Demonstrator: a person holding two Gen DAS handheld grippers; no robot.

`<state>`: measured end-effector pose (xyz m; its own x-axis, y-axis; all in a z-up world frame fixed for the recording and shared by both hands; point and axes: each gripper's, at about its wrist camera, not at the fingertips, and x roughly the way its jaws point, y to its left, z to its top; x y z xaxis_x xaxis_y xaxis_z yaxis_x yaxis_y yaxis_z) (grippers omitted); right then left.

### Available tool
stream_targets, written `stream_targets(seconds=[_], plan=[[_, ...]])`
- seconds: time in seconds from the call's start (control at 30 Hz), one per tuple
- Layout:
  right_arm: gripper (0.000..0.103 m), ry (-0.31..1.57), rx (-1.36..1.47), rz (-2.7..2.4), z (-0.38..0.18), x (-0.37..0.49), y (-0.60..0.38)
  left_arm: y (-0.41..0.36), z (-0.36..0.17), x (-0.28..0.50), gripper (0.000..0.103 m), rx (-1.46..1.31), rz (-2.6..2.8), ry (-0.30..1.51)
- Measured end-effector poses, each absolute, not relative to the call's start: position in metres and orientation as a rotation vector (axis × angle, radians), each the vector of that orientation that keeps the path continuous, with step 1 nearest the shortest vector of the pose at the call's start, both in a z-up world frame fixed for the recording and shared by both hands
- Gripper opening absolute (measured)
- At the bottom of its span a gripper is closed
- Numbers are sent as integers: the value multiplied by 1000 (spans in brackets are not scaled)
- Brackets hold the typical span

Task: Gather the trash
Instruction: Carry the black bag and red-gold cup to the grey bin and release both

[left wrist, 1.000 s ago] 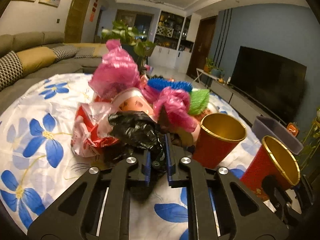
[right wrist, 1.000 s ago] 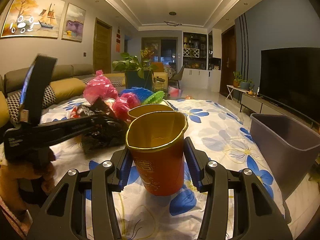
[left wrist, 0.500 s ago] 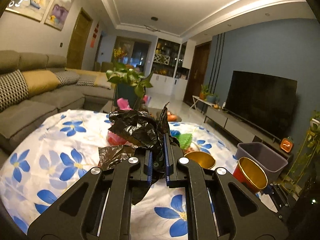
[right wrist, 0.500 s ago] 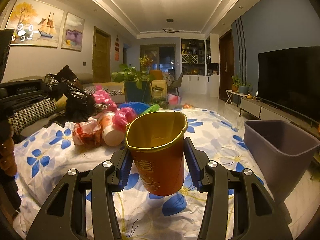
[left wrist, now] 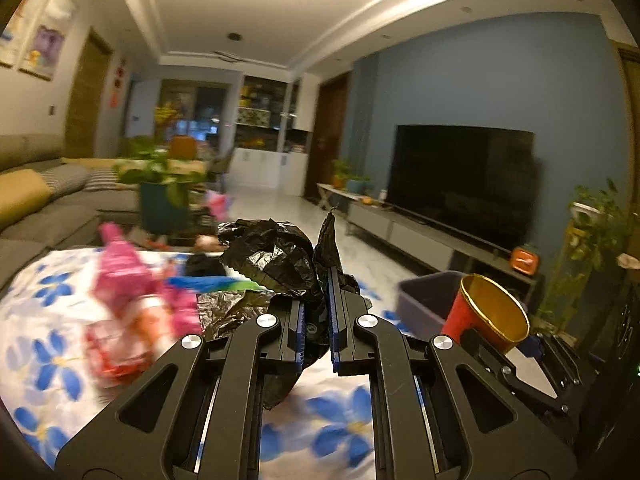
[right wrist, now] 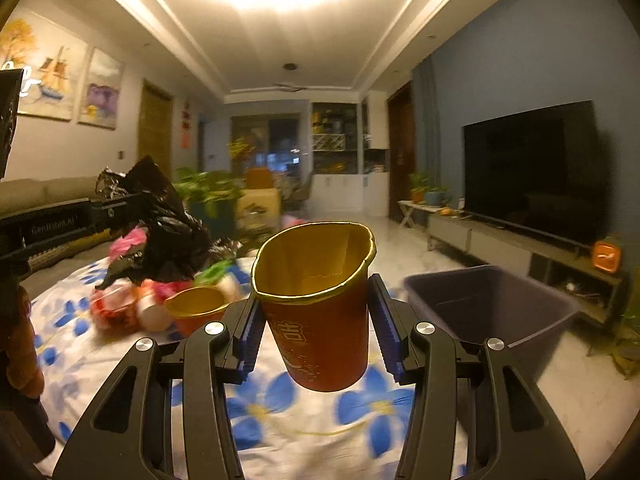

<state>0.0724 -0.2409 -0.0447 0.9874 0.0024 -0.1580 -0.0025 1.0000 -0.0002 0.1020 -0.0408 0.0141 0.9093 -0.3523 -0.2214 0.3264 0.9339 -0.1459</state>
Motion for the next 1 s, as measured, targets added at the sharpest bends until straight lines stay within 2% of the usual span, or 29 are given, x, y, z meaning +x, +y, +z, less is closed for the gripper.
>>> stream_targets(seconds=[0.5, 1.0], plan=[[49, 103, 24, -239, -37, 103, -340, -195, -2, 175, 9, -68, -600, 288], [49, 102, 69, -293, -47, 134, -381, -264, -42, 231, 10, -53, -710, 380]])
